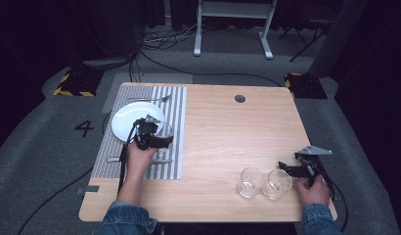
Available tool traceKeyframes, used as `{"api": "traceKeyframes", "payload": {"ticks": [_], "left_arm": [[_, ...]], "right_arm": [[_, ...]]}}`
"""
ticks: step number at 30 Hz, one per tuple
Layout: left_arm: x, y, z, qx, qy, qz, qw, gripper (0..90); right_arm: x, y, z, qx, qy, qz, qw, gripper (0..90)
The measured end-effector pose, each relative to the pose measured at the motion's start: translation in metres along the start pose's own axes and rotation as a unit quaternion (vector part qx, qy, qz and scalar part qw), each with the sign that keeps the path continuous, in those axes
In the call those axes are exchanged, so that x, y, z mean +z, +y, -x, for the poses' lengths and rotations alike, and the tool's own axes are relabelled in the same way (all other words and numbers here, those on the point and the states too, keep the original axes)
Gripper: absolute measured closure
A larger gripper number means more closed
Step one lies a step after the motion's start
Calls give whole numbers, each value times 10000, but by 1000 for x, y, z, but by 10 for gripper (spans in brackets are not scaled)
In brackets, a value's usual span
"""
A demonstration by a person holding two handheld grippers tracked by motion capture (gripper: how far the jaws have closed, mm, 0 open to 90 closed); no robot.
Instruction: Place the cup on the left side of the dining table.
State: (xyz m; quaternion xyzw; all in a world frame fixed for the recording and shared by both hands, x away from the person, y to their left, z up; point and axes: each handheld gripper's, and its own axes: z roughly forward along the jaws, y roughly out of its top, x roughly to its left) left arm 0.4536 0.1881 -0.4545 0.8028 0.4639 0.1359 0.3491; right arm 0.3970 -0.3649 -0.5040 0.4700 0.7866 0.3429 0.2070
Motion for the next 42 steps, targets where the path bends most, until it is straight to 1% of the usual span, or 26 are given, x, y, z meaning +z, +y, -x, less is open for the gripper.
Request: {"api": "traceKeyframes", "payload": {"ticks": [1, 4, 5, 6, 8, 12, 13, 14, 16, 20, 21, 22, 23, 25, 26, 27, 28, 32, 34, 35, 36, 37, 38, 39, 40, 42], "left_arm": [[0, 0, 0, 0, 0, 0, 10000, 192], [4, -1, 0, 90, 55, -158, 9998, 191], [4, -1, 0, 90, 55, -158, 9998, 191], [4, -2, 0, 142, 46, -124, 9998, 191], [3, -4, -1, 153, 4, -182, 9997, 189], [2, -5, -3, 213, -33, -192, 9996, 174], [0, -5, 0, 151, 7, -148, 9998, 170], [-1, -4, 0, 184, -9, -110, 9998, 157], [-3, -4, 1, 160, 4, -104, 9998, 148], [-9, -4, 1, 68, -61, 85, 9999, 123], [-13, -4, 1, 56, -35, 199, 9998, 89], [-20, -4, 3, 44, -15, 380, 9993, 81], [-20, -4, 3, 44, -15, 380, 9993, 77], [-29, -5, 4, 77, 108, 574, 9983, 68], [-37, -7, 3, 33, 57, 719, 9974, 54], [-37, -7, 3, 33, 57, 719, 9974, 46], [-42, -10, 2, -29, -18, 802, 9968, 34], [-50, -15, 1, -32, 23, 868, 9962, 7], [-61, -20, 1, -20, 73, 928, 9957, 0], [-61, -20, 1, -20, 73, 928, 9957, 0], [-69, -23, 3, -48, 69, 947, 9955, 0], [-69, -23, 3, -48, 69, 947, 9955, 0], [-74, -25, 5, -99, 61, 927, 9956, 0], [-78, -27, 5, -91, 82, 912, 9958, 0], [-84, -30, 7, -103, 149, 936, 9954, 0], [-95, -37, 9, -72, 138, 1095, 9939, 0]], "right_arm": [[0, 0, 0, 0, 0, 0, 10000, 138], [0, 0, 0, 0, 1, 0, 10000, 138], [0, 0, 0, 0, 1, 0, 10000, 138], [0, 0, 0, 3, 1, -1, 10000, 138], [0, 0, 0, 4, 0, 0, 10000, 138], [0, 0, 0, 5, -1, 0, 10000, 138], [0, 0, 0, 7, -2, 1, 10000, 138], [0, 0, 0, 7, -3, 1, 10000, 138], [0, 0, 0, 6, -3, 0, 10000, 138], [0, 0, 0, 7, -3, 0, 10000, 138], [0, 0, 0, 6, -2, 0, 10000, 138], [0, 0, 0, 6, -2, 0, 10000, 138], [0, 0, 0, 6, -2, 0, 10000, 138], [0, 0, 0, 7, -2, 0, 10000, 138], [0, 0, 0, 6, -2, 0, 10000, 138], [0, 0, 0, 6, -2, -1, 10000, 138], [0, 0, 0, 6, -2, 0, 10000, 138], [0, 0, 0, 6, -3, 0, 10000, 138], [0, 0, 0, 7, -1, -1, 10000, 138], [0, 0, 0, 5, -2, 0, 10000, 138], [0, 0, 0, 7, -1, 0, 10000, 138], [0, 0, 0, 7, -1, 0, 10000, 138], [0, 0, 0, 8, 1, -2, 10000, 138], [0, 0, 0, 8, 1, -2, 10000, 138], [0, 0, 0, 7, 1, -2, 10000, 138], [0, 0, 0, 7, 1, -1, 10000, 138]]}}
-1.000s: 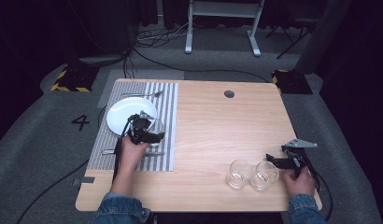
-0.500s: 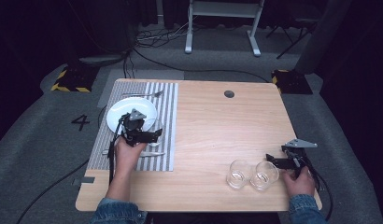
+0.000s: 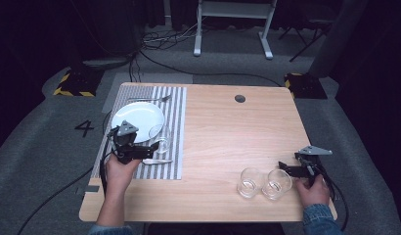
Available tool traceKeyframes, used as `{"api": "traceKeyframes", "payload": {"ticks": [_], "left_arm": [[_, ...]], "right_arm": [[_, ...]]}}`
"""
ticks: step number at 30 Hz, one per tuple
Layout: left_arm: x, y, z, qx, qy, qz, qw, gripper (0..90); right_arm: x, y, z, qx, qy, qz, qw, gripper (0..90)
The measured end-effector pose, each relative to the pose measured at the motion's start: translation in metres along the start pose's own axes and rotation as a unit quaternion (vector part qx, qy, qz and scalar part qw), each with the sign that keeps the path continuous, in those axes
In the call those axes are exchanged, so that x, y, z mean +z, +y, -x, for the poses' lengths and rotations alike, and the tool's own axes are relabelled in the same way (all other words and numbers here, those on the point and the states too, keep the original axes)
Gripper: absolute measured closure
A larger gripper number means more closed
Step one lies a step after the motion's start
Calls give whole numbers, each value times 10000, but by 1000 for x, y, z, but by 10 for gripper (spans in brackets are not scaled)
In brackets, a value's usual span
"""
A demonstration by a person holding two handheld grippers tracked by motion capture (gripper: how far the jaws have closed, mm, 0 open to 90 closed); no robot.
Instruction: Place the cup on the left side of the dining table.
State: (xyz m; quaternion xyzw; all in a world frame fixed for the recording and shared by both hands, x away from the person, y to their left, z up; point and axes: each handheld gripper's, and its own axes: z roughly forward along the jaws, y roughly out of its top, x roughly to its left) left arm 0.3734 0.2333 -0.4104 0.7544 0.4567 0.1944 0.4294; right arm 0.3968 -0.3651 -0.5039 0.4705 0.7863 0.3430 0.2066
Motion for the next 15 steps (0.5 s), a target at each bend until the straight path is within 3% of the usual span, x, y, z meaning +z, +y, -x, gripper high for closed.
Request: {"api": "traceKeyframes", "payload": {"ticks": [1, 5, 10, 15], "left_arm": [[-10, -3, 1, -31, -96, 135, 9999, 0], [-26, -10, 4, 12, -89, 239, 9997, 0], [-37, -19, 5, 169, -126, 44, 9998, 0], [-47, -27, 1, 45, -81, 11, 10000, 0]], "right_arm": [[0, 0, 0, -2, 0, 0, 10000, 138], [0, 0, 0, -1, -1, 0, 10000, 138], [0, 0, 0, 0, 0, 0, 10000, 138], [0, 0, 0, 0, 0, 0, 10000, 138]]}}
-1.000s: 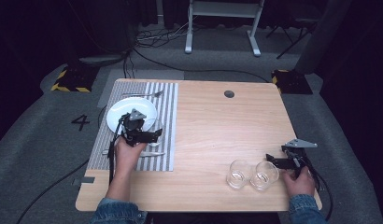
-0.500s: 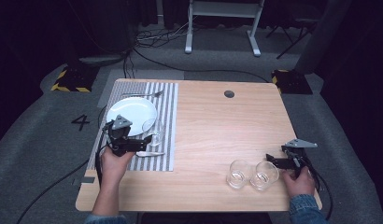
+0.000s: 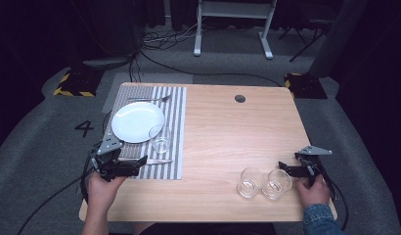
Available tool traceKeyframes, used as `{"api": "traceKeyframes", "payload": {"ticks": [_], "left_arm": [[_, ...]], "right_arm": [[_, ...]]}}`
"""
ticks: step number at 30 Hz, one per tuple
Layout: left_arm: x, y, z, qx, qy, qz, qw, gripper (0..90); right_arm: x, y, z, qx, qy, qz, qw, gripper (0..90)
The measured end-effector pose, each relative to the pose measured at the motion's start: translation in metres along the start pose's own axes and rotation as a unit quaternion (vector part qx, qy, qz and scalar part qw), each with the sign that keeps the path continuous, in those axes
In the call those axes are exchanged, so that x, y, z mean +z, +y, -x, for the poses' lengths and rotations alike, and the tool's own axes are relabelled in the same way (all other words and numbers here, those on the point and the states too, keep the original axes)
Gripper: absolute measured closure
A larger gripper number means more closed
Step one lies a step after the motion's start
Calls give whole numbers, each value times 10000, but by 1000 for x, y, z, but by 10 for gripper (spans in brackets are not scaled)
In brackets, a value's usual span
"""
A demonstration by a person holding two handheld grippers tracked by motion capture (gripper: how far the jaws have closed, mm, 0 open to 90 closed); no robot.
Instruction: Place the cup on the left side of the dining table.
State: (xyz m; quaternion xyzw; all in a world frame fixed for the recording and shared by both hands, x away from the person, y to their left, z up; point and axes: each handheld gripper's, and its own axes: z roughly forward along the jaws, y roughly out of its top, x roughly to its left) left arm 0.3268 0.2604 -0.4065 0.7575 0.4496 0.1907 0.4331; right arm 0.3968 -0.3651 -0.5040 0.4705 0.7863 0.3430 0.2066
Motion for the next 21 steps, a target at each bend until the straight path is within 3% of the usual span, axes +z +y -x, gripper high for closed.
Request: {"api": "traceKeyframes", "payload": {"ticks": [1, 5, 11, 14, 16, 20, 21], "left_arm": [[-5, -3, -2, -98, -6, 41, 9999, 0], [-12, -7, -4, -120, 65, -43, 9999, 0], [-30, -15, -6, -45, 399, -47, 9992, 0], [-35, -20, -7, -100, 664, -138, 9976, 23], [-38, -24, -10, -324, 802, -218, 9960, 54], [-42, -34, -15, -390, 884, -344, 9947, 80], [-42, -39, -17, -436, 1033, -439, 9927, 103]], "right_arm": [[0, 0, 0, 1, 0, 0, 10000, 138], [0, 0, 0, 1, 1, 0, 10000, 138], [0, 0, 0, 1, 0, 0, 10000, 138], [0, 0, 0, -1, 0, 0, 10000, 138], [0, 0, 0, -1, 2, -1, 10000, 138], [0, 0, 0, 0, 2, -1, 10000, 138], [0, 0, 0, -1, 3, 0, 10000, 138]]}}
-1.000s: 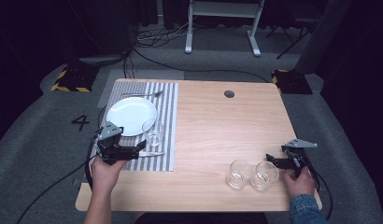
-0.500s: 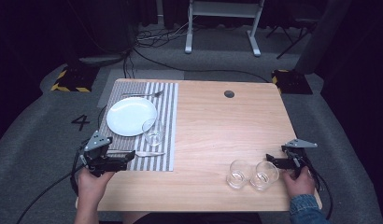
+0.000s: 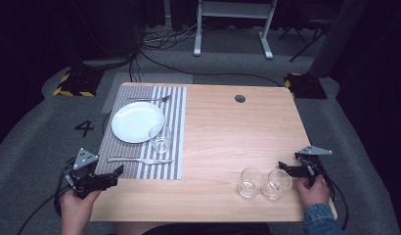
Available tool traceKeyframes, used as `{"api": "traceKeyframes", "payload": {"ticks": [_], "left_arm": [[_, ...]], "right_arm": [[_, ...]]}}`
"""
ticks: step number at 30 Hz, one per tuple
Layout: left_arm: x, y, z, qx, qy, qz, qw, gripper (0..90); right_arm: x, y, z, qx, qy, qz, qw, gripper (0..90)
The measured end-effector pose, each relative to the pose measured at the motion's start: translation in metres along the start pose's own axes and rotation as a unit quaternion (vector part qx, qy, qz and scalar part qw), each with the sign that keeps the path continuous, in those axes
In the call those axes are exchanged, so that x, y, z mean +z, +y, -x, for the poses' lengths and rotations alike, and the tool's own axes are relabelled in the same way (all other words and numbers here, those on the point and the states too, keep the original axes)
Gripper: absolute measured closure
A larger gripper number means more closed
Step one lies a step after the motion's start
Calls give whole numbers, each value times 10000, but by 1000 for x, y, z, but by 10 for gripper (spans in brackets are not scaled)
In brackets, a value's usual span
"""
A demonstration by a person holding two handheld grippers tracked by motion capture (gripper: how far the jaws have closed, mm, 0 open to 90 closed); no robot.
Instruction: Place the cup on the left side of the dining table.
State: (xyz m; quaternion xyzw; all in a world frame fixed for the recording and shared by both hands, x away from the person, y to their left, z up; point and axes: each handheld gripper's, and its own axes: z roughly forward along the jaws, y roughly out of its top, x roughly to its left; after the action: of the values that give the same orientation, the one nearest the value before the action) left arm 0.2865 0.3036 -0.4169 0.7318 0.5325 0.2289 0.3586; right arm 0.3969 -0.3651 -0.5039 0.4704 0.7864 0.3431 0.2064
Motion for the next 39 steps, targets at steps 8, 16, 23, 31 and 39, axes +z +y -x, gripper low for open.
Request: {"api": "traceKeyframes", "payload": {"ticks": [8, 16, 23, 31, 39], "left_arm": [[7, -16, -8, -178, 468, -394, 9980, 148], [24, -34, -11, -299, 481, -788, 9953, 151], [39, -54, -6, -178, 155, -1013, 9946, 151], [49, -65, -2, -6, 281, -928, 9953, 146], [52, -75, -9, 77, 15, -537, 9985, 66]], "right_arm": [[0, 0, 0, -1, -1, -1, 10000, 138], [0, 0, 0, -9, 3, -2, 10000, 138], [0, 0, 0, -9, 4, -1, 10000, 138], [0, 0, 0, -9, 4, -2, 10000, 138], [0, 0, 0, -8, 4, -1, 10000, 138]]}}
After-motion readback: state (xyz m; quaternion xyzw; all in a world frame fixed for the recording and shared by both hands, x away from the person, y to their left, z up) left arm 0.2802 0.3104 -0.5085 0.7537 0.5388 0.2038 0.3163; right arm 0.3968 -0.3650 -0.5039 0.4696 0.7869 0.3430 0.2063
